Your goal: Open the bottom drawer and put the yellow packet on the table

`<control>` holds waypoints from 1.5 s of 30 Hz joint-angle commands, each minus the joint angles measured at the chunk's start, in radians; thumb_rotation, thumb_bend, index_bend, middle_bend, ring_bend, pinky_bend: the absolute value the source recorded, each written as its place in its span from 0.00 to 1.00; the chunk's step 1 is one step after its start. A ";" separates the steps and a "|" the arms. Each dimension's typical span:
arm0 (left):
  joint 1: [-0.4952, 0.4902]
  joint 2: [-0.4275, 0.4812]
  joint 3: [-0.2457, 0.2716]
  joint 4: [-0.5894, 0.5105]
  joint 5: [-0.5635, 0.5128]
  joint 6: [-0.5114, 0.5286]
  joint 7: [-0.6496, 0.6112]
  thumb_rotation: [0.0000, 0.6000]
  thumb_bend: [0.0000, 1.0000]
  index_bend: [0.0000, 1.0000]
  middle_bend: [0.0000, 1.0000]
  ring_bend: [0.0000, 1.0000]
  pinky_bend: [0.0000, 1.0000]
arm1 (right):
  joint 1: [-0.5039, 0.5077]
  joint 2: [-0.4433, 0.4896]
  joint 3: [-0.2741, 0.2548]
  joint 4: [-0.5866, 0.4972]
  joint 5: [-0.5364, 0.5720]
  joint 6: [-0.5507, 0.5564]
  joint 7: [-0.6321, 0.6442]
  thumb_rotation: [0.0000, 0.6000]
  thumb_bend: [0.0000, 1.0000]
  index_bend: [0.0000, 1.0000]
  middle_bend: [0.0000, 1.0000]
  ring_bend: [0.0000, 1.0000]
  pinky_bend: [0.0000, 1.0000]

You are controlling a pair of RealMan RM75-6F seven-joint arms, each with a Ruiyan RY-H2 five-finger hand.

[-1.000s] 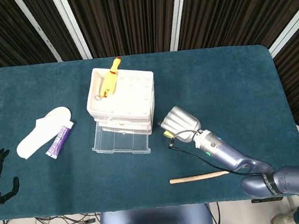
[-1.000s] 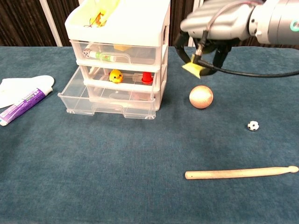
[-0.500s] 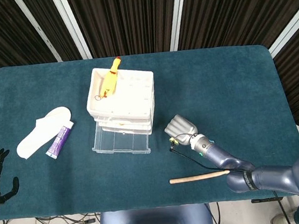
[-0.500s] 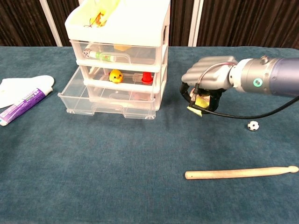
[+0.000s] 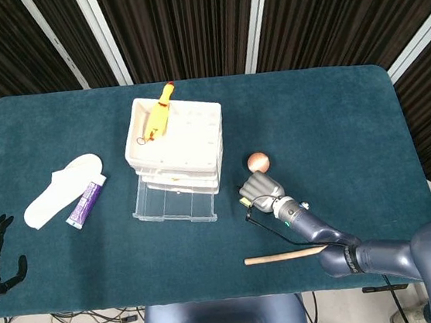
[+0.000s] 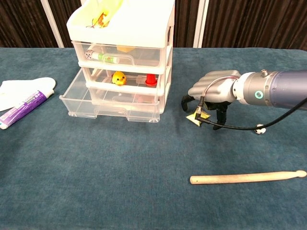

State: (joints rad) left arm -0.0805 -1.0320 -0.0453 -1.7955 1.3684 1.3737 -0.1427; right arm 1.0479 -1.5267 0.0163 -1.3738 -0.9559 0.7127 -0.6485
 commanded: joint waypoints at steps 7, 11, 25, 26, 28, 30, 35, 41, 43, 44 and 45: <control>0.000 -0.002 -0.001 0.001 -0.001 0.001 0.003 1.00 0.51 0.03 0.00 0.00 0.01 | -0.019 0.192 0.031 -0.235 0.071 0.106 -0.032 1.00 0.20 0.24 1.00 1.00 1.00; 0.000 -0.004 -0.001 0.002 0.000 0.003 0.005 1.00 0.51 0.03 0.00 0.00 0.02 | -0.052 0.308 0.023 -0.394 0.163 0.198 -0.072 1.00 0.19 0.26 0.85 0.92 0.95; 0.006 -0.019 -0.003 0.003 0.020 0.037 0.043 1.00 0.51 0.03 0.00 0.00 0.00 | -0.423 0.408 -0.090 -0.544 -0.197 0.819 0.047 1.00 0.15 0.17 0.27 0.38 0.32; 0.007 -0.020 -0.002 0.003 0.023 0.040 0.045 1.00 0.51 0.03 0.00 0.00 0.00 | -0.456 0.394 -0.106 -0.518 -0.244 0.857 0.067 1.00 0.14 0.17 0.25 0.36 0.32; 0.009 -0.021 -0.001 0.005 0.030 0.046 0.049 1.00 0.51 0.03 0.00 0.00 0.00 | -0.520 0.375 -0.136 -0.479 -0.308 0.916 0.109 1.00 0.13 0.15 0.22 0.31 0.29; 0.010 -0.024 -0.001 0.008 0.038 0.055 0.056 1.00 0.51 0.03 0.00 0.00 0.00 | -0.578 0.364 -0.158 -0.447 -0.352 0.962 0.152 1.00 0.11 0.13 0.20 0.28 0.28; 0.013 -0.031 -0.001 0.011 0.064 0.080 0.073 1.00 0.51 0.03 0.00 0.00 0.00 | -0.702 0.339 -0.198 -0.378 -0.444 1.054 0.234 1.00 0.11 0.11 0.17 0.22 0.26; 0.019 -0.038 0.001 0.026 0.116 0.122 0.094 1.00 0.51 0.03 0.00 0.00 0.00 | -0.796 0.301 -0.223 -0.298 -0.516 1.094 0.258 1.00 0.08 0.10 0.12 0.19 0.25; 0.021 -0.040 0.003 0.031 0.133 0.136 0.100 1.00 0.51 0.03 0.00 0.00 0.00 | -0.812 0.305 -0.225 -0.298 -0.519 1.078 0.275 1.00 0.08 0.09 0.08 0.15 0.24; 0.022 -0.042 0.004 0.034 0.139 0.140 0.103 1.00 0.51 0.03 0.00 0.00 0.00 | -0.816 0.311 -0.227 -0.303 -0.519 1.063 0.288 1.00 0.08 0.09 0.07 0.14 0.24; 0.022 -0.043 0.004 0.035 0.146 0.145 0.106 1.00 0.51 0.03 0.00 0.00 0.00 | -0.818 0.321 -0.228 -0.311 -0.520 1.046 0.297 1.00 0.08 0.08 0.06 0.13 0.23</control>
State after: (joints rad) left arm -0.0594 -1.0733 -0.0422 -1.7629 1.5099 1.5146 -0.0403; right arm 0.2382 -1.2154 -0.2069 -1.6778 -1.4718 1.7801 -0.3686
